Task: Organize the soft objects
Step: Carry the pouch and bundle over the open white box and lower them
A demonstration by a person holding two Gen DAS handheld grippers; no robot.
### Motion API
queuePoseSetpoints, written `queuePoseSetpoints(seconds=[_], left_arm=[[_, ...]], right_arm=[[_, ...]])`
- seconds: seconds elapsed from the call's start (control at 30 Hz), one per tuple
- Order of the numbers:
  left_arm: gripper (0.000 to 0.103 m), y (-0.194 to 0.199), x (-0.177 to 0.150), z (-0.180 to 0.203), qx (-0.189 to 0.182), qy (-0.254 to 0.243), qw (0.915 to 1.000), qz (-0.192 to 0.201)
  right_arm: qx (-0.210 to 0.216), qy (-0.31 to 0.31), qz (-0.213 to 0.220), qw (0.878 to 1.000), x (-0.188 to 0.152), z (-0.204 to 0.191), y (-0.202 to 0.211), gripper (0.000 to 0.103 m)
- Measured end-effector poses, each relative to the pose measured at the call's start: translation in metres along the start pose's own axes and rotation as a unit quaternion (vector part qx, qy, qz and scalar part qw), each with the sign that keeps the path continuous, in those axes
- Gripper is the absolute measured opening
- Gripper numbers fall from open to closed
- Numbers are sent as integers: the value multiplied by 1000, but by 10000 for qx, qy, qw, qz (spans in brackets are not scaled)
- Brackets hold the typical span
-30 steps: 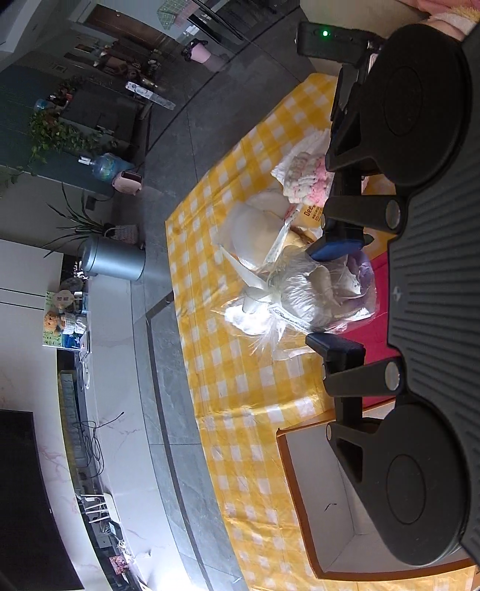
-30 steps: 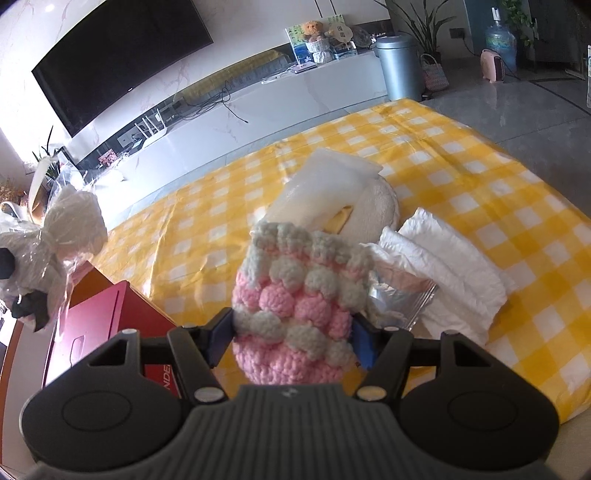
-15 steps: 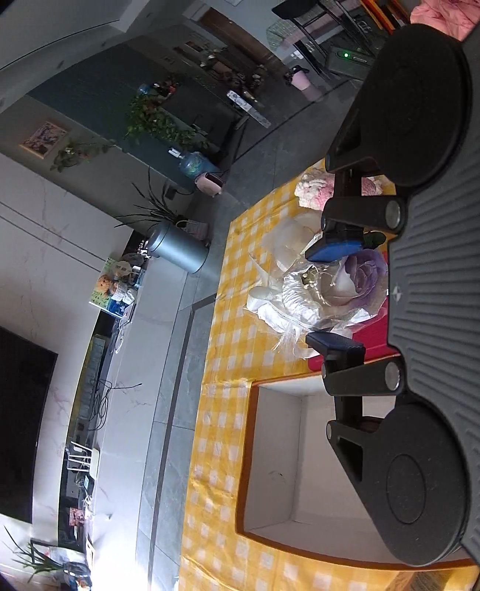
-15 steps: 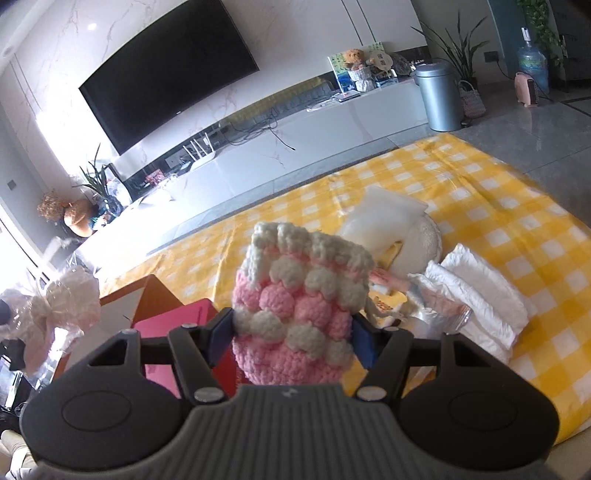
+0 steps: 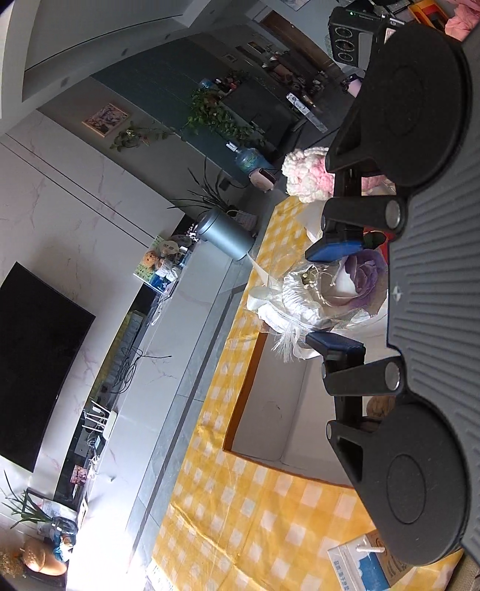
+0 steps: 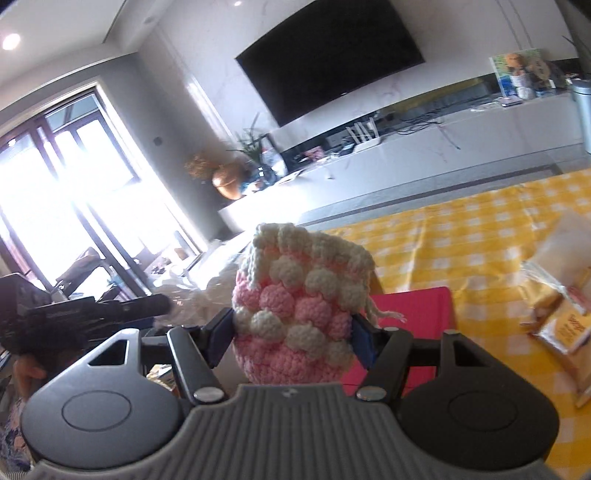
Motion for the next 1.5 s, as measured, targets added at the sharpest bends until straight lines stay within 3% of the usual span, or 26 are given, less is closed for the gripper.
queuePoseSetpoints(seconds=[0.1,0.27,0.43,0.57,0.73,0.83,0.97,1.07,1.2,1.27,1.3,1.33,1.43,1.5], left_arm=[[47,8,-3,-12,-22,28,10000,74],[47,14,-10,-36,-321,206,9992,97],[47,15,-11,-60,118,451,9989,17],[47,22,-12,-78,220,676,9974,61],[47,28,-12,-89,260,845,9961,64],[47,29,-12,-91,259,881,9958,58],[47,24,-15,-90,188,936,9954,35],[47,19,-17,-90,127,938,9955,-39],[47,20,-17,-86,90,903,9959,-39],[47,21,-17,-85,97,889,9960,-35],[47,21,-17,-85,104,897,9959,-32],[47,22,-17,-85,116,911,9958,-27],[47,24,-14,-88,167,955,9953,1],[47,25,-13,-90,180,975,9951,6]], right_arm=[[229,256,-193,9992,-3,-27,-16,65],[147,564,-678,9960,-16,-59,-58,65],[-179,618,-1080,9921,-31,-73,-96,65],[-618,868,-1335,9853,-41,-83,-118,65],[-1480,1550,-1542,9645,-57,-93,-136,65],[-1607,1707,-1843,9545,-70,-97,-147,65],[-2256,2074,-1984,9310,-78,-97,-151,65],[-2299,2271,-2171,9211,-84,-101,-150,65],[-2480,2466,-2157,9117,-87,-106,-151,65],[-2443,2442,-2172,9129,-84,-107,-153,68],[-2433,2429,-2163,9138,-83,-108,-151,71],[-2456,2443,-2137,9134,-83,-110,-148,81],[-2322,2603,-1965,9164,-81,-116,-133,90],[-2218,2683,-1838,9193,-78,-121,-128,90]])
Point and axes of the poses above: each gripper's, at about its wrist camera, not at the fingertips, and y roughly against the way its jaws point, z to its right, x to its top, the point moved 3 cm from there along -y, roughly the way its jaws point, and after that the axes turned 9 degrees about -x, right-handed, at the moved point
